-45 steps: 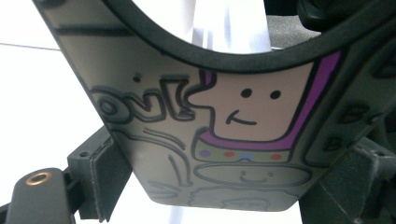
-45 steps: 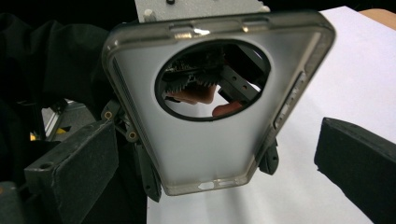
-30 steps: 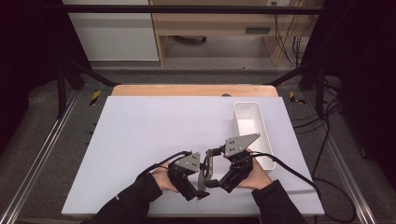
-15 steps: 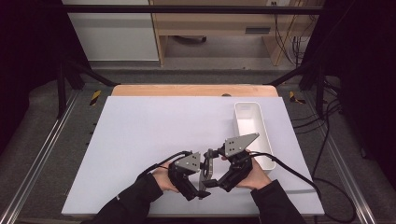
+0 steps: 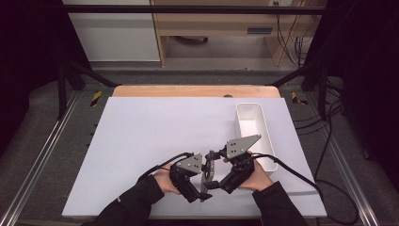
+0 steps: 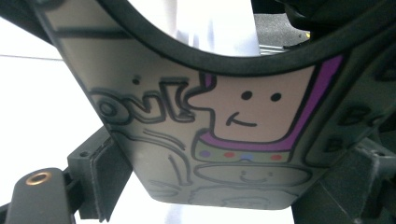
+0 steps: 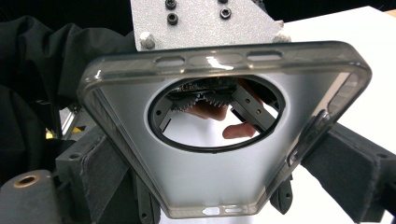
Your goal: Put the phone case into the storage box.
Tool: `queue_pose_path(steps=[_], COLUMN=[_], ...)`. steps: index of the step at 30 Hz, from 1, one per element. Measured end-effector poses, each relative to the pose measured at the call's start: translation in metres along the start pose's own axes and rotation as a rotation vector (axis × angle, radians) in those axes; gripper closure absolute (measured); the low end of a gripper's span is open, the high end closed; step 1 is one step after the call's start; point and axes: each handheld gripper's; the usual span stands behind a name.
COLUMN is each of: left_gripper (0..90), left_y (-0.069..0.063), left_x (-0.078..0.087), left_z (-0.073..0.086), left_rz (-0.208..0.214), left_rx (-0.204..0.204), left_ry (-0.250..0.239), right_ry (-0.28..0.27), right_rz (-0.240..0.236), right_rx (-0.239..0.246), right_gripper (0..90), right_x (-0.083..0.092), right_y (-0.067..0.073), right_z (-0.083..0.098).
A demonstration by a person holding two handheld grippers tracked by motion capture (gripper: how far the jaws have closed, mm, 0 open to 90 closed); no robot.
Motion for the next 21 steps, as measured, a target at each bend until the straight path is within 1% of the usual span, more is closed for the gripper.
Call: queue_pose_path(steps=[9, 21], left_gripper=[11.4, 10.8], left_y=[0.0003, 0.0], left_x=[-0.0006, -0.0002], left_z=[0.0006, 0.0006], left_rz=[0.006, 0.004], left_rx=[0.005, -0.001], left_ry=[0.006, 0.005], right_ry=[0.002, 0.001], right_rz=[0.006, 0.008], right_rx=[0.01, 0.008], right_gripper=[11.4, 11.8], right_x=[-0.0003, -0.0004], right_y=[0.0011, 0.0014], right_z=[0.0005, 0.0004])
Point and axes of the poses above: each handheld gripper's, and its own axes: x roughly backward along the jaws, z roughly out of its underside, y roughly to its left, and after that the axes turned 12 degrees about -y, right-handed
